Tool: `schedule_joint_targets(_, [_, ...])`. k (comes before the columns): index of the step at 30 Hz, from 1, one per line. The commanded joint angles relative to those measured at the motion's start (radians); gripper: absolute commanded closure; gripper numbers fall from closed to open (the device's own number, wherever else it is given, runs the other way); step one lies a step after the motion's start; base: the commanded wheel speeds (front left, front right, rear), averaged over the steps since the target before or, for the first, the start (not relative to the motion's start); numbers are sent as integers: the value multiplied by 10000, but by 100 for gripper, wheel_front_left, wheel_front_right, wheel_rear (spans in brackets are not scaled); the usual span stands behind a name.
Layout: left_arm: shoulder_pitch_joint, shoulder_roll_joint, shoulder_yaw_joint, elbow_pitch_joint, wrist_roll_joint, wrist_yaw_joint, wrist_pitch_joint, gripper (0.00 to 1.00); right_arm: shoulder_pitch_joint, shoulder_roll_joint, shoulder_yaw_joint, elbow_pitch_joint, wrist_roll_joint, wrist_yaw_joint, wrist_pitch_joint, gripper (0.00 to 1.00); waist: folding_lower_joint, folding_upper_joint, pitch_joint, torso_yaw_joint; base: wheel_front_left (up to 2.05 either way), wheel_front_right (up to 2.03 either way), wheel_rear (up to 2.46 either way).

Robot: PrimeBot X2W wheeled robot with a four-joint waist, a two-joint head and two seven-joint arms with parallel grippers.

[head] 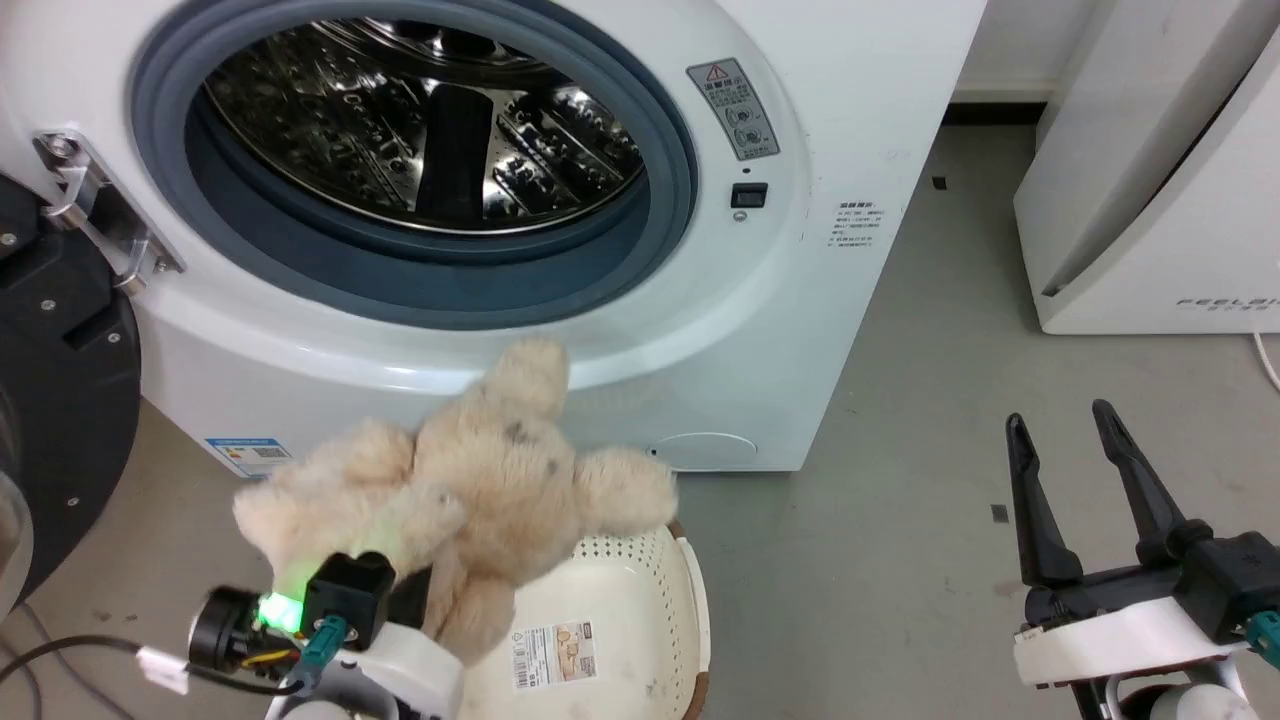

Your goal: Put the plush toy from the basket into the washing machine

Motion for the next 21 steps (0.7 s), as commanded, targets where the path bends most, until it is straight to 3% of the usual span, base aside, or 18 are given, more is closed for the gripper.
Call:
schedule_joint_targets(1, [85,-102,159,-499,162,87,-58,100,151,-4,-17,-13,41,-9,-47,0,2,0,-49,14,0,0,0])
schedule_joint_targets(11, [-231,-147,1046,-2845,788,52,-58,100,-34,-4,105,-355,159,-9,-47,0,2,0,570,-401,0,0,0])
schedule_joint_targets(21, [-2572,638,1945,-2912,804,-449,-58,100,-573,-4,86,-838,336,-9,-47,0,2,0,2269,-1224,0,0,0])
